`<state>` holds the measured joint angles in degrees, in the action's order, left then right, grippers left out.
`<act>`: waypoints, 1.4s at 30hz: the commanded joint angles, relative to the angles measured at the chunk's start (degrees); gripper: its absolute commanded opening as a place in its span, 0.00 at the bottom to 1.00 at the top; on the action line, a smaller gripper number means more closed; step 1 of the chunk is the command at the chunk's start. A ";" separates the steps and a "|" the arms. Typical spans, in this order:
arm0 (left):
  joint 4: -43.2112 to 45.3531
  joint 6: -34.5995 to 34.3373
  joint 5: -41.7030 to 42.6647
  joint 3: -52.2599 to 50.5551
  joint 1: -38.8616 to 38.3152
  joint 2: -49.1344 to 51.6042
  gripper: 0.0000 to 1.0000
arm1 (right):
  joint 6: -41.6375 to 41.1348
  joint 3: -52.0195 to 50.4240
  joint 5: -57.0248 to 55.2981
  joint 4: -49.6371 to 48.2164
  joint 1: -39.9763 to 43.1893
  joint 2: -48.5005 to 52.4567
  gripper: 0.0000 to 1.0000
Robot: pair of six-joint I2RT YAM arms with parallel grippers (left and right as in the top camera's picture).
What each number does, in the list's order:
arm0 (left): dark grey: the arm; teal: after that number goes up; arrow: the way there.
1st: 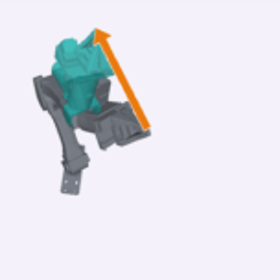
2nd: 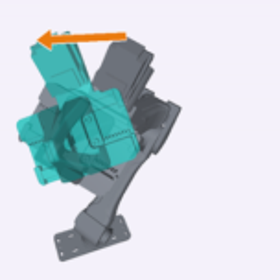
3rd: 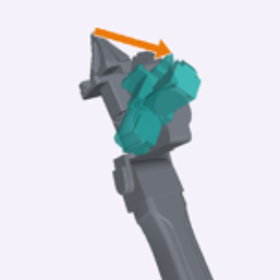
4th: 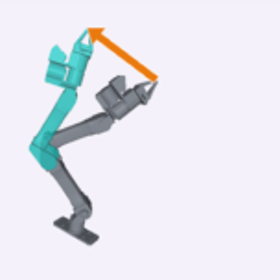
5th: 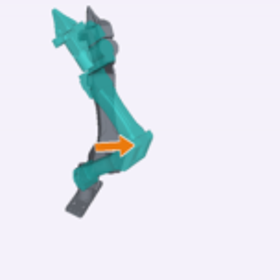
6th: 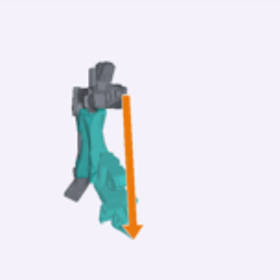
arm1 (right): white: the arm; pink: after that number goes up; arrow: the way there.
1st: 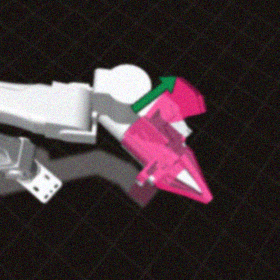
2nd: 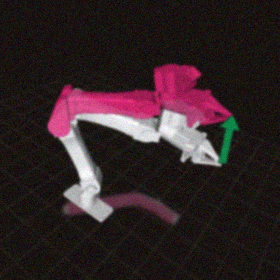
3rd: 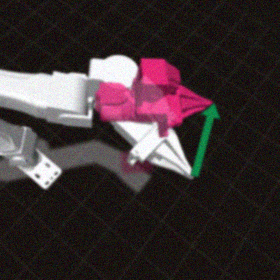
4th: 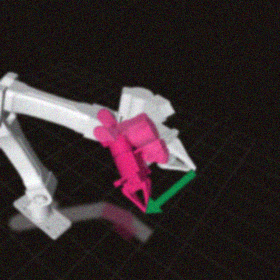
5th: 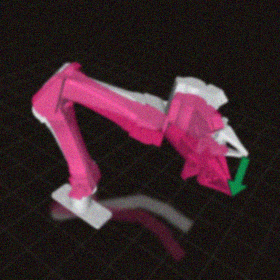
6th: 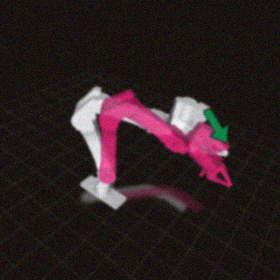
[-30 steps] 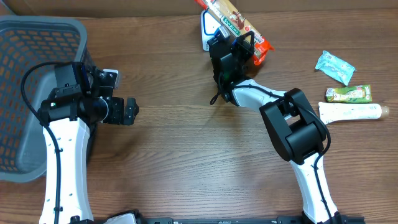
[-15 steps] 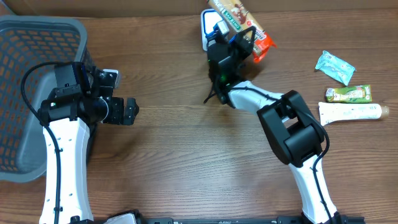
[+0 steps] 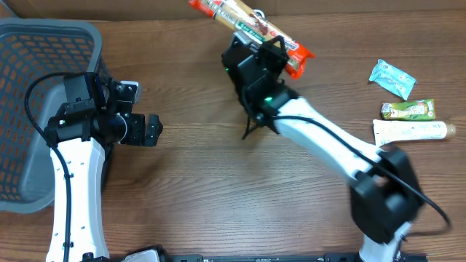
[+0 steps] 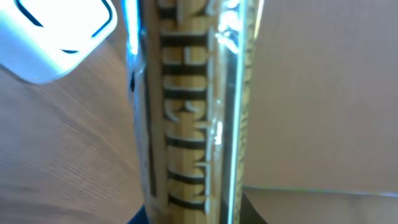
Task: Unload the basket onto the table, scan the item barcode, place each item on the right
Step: 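Carry the spaghetti pack right and place it beside the white tube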
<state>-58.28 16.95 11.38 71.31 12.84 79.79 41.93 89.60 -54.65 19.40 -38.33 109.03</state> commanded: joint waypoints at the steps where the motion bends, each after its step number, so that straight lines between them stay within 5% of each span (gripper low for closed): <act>1: 0.02 1.07 0.46 0.94 -0.11 0.24 1.00 | -26.51 2.19 9.07 7.13 1.90 -10.62 0.03; 10: 0.02 1.07 0.46 0.94 -0.11 0.26 0.99 | -58.73 2.16 52.15 34.77 23.32 -19.02 0.04; 17: 0.02 1.07 0.46 0.94 -0.11 0.26 1.00 | -72.70 -4.42 53.72 40.33 46.90 -17.62 0.04; 20: 0.02 1.07 0.46 0.94 -0.11 0.26 1.00 | -85.02 -12.33 53.31 39.26 57.37 -17.29 0.04; 26: 0.02 1.07 0.46 0.94 -0.11 0.26 1.00 | -97.79 -21.27 53.27 38.73 64.46 -17.29 0.04; 31: 0.02 1.07 0.46 0.94 -0.11 0.26 0.99 | -97.68 -25.35 53.29 35.45 65.40 -17.29 0.04; 32: 0.02 1.07 0.46 0.94 -0.11 0.26 1.00 | -97.44 -25.51 53.29 35.36 65.22 -17.29 0.07; 33: 0.02 1.07 0.46 0.94 -0.11 0.24 1.00 | -97.39 -25.49 53.37 35.32 65.02 -17.29 0.24; 34: 0.02 1.07 0.46 0.94 -0.11 0.26 1.00 | -96.54 -25.49 53.79 35.26 64.85 -17.29 0.57; 36: 0.02 1.07 0.46 0.94 -0.11 0.26 0.99 | -89.83 -25.49 55.23 33.94 64.22 -17.29 0.92; 37: 0.02 1.07 0.46 0.94 -0.11 0.24 0.99 | -88.32 -25.49 55.54 33.79 63.95 -17.29 1.00; 42: 0.02 1.07 0.46 0.94 -0.11 0.26 1.00 | -84.80 -23.47 55.89 39.63 63.45 -17.64 1.00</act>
<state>-58.28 16.95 11.38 71.31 12.84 79.79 -46.59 63.48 0.86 57.21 25.30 93.06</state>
